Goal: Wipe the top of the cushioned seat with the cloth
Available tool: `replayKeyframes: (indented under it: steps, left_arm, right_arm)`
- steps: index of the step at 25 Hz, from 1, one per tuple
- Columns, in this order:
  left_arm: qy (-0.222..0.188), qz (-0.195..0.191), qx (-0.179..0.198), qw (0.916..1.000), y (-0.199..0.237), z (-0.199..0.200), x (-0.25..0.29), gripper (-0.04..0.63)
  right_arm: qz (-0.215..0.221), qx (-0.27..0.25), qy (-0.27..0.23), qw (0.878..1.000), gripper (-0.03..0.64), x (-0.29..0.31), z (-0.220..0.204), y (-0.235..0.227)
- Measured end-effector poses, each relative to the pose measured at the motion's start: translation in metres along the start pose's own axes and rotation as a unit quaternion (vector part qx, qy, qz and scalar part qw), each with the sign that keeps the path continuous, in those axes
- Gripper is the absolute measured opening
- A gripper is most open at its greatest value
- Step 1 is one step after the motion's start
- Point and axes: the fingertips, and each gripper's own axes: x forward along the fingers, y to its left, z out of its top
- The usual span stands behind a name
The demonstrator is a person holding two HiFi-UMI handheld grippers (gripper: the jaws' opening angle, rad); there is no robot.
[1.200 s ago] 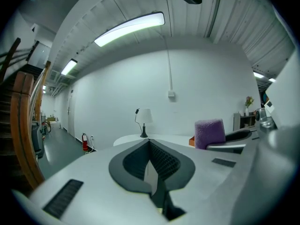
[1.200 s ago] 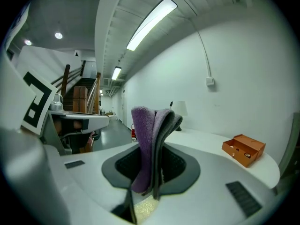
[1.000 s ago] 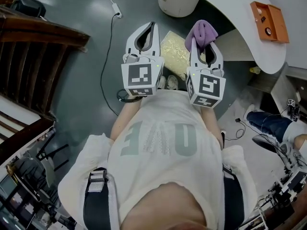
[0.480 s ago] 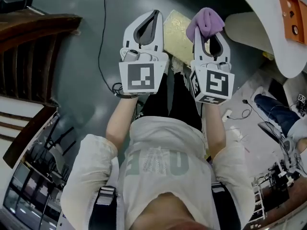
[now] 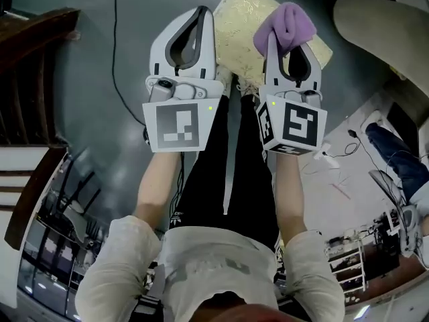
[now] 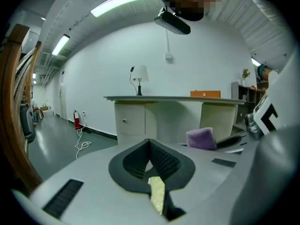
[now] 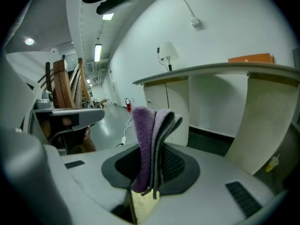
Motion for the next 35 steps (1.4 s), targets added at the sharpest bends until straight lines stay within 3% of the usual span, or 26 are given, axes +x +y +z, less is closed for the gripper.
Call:
replayKeyframes:
  steps: [4,9,21,27,35]
  left_arm:
    - [0.017,0.0,-0.007,0.9998,-0.008,-0.038,0.004,-0.008]
    - [0.023,-0.006,-0.021,0.9995,-0.024,-0.053,0.006,-0.008]
    - [0.023,0.001,-0.019,0.9996,-0.013,-0.047,0.013,-0.008]
    - [0.033,0.012,-0.015,0.9993,0.002,-0.054,0.014,-0.008]
    - [0.062,0.017,-0.009,0.9979,0.01,-0.074,0.015,-0.008]
  right_arm:
    - [-0.002,0.003,0.039,0.999,0.091,0.004,-0.051,-0.008]
    - [0.002,-0.006,0.063,0.998,0.092,-0.001,-0.079,-0.016]
    - [0.032,-0.019,0.057,0.998,0.092,0.029,-0.058,0.001]
    - [0.093,0.093,0.135,0.982,0.092,0.083,-0.071,0.017]
    - [0.102,0.207,0.209,0.95,0.092,0.155,-0.09,0.02]
